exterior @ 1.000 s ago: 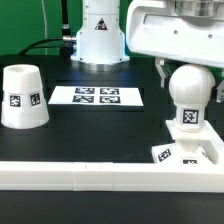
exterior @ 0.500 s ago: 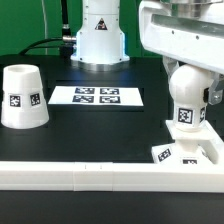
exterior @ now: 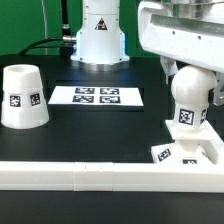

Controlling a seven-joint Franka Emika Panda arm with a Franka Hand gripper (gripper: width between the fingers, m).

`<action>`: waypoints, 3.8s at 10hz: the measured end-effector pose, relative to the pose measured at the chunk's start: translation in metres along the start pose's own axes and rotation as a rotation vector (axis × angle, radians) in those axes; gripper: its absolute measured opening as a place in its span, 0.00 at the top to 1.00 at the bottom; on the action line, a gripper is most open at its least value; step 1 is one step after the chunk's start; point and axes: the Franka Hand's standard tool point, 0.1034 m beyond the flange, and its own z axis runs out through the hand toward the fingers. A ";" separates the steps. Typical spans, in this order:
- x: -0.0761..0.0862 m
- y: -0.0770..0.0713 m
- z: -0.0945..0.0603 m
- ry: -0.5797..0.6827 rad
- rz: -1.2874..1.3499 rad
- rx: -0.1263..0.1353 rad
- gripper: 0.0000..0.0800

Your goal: Assemble lamp

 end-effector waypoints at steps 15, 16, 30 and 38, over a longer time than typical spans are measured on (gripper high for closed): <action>0.009 -0.001 -0.003 0.041 -1.373 -0.003 0.13; 0.010 -0.001 -0.003 0.041 -1.424 -0.006 0.13; 0.008 -0.005 0.001 0.065 -2.488 -0.220 0.13; 0.008 -0.007 0.001 0.028 -2.826 -0.309 0.16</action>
Offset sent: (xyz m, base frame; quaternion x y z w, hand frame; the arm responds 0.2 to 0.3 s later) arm -0.0009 -0.0027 0.0034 -0.0024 0.0158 -0.2110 0.9774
